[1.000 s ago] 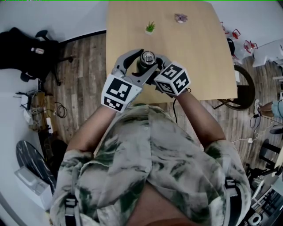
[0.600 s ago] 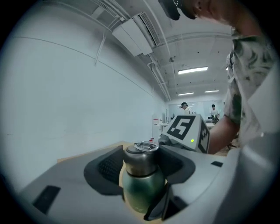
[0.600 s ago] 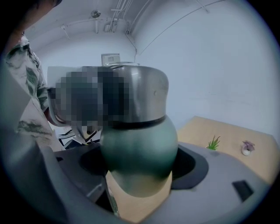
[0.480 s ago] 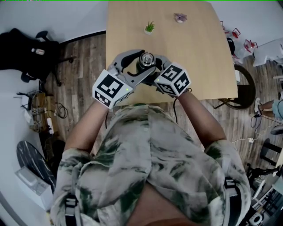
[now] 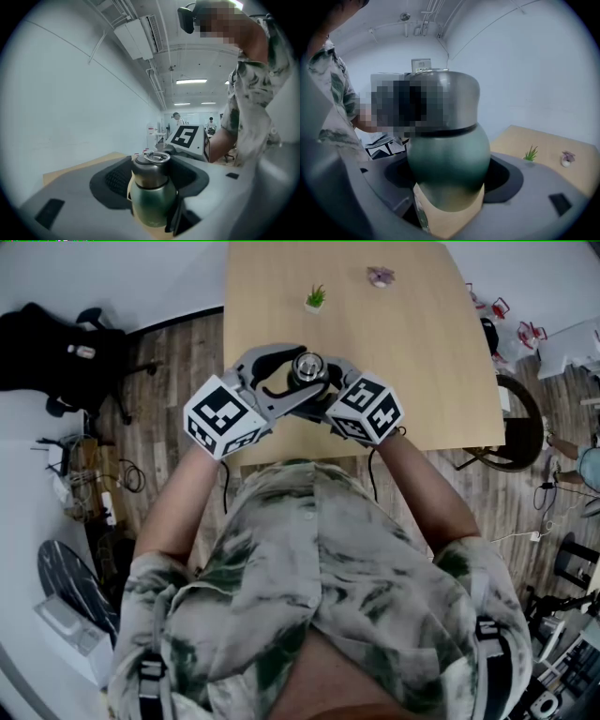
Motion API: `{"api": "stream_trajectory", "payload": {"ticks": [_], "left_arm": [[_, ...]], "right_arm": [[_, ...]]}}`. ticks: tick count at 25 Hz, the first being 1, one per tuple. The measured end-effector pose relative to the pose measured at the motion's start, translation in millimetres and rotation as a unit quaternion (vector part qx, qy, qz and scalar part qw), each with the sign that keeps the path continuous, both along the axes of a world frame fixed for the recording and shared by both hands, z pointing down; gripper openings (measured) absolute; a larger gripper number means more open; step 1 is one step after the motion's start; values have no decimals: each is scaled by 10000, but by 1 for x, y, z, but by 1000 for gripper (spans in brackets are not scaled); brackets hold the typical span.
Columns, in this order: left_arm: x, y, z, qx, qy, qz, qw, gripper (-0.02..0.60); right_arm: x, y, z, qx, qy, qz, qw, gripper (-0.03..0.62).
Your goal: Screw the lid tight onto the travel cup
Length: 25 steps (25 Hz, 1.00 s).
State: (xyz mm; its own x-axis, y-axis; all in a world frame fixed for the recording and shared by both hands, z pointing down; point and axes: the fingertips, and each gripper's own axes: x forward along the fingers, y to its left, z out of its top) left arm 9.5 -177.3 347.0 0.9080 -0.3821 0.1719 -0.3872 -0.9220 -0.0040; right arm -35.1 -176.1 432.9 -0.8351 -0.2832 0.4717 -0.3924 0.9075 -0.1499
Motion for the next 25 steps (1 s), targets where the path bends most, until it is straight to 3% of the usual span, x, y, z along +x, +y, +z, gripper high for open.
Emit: {"api": "stream_trajectory", "payload": {"ticks": [5,13,25], "left_arm": [[-2,-7,3,-106,-23,-855,9963,262],[0,-13,8,9,-154,-1898,9817,262],[5,-9,3,93,-137,-1025,9946,264]], "right_arm": [[3,-8,4,-75,16,324,9994,400],[-2,-11,7,-32,104,473,9988,400],[0,-9,2,82,76,334,9994,400]]}}
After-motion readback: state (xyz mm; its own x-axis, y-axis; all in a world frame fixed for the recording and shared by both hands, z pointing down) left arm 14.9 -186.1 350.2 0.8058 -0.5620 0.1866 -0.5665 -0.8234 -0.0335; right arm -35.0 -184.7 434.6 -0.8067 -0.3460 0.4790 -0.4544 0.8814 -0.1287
